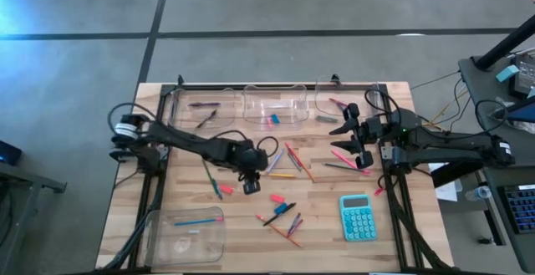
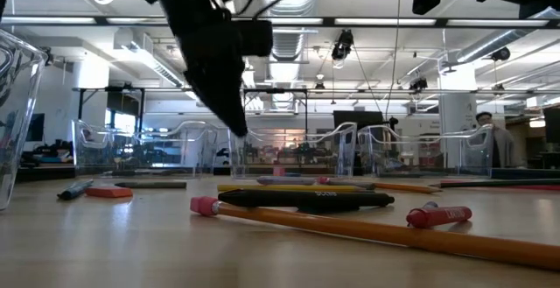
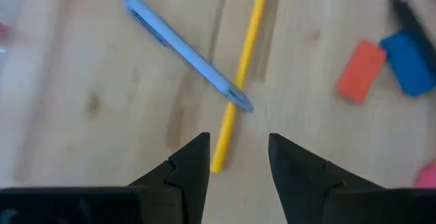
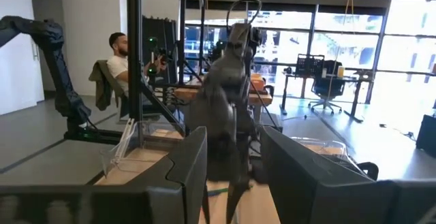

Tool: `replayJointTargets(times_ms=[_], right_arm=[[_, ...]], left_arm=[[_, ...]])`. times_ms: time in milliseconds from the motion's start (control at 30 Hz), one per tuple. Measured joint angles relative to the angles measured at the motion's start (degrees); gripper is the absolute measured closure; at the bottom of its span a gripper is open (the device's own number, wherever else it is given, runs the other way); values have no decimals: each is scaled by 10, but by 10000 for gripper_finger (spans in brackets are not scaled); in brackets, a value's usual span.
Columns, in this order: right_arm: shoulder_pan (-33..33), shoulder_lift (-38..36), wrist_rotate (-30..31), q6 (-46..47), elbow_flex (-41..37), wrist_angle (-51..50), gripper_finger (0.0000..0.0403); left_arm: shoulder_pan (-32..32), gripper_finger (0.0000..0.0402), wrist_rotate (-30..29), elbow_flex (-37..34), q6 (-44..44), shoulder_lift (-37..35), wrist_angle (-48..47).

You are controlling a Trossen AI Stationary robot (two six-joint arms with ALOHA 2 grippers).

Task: Sort crayons/erasers/pens/pencils in bins
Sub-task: Put the yellow pencil into the bottom transparent bin

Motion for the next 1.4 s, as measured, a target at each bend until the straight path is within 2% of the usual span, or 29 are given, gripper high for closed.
replayJointTargets(times_ms=[200,600,1033,1400], right_arm=[[0,0,0,0,0,-2,275],[0,0,0,-2,0,-3,275],[0,0,0,-3,0,-3,275],[0,0,0,-3,0,-3,275]], left_arm=[[18,267,49,0,11,61,0],[33,271,54,2,31,103,-3],[33,367,56,1,36,115,-18],[28,382,91,0,48,107,-20]])
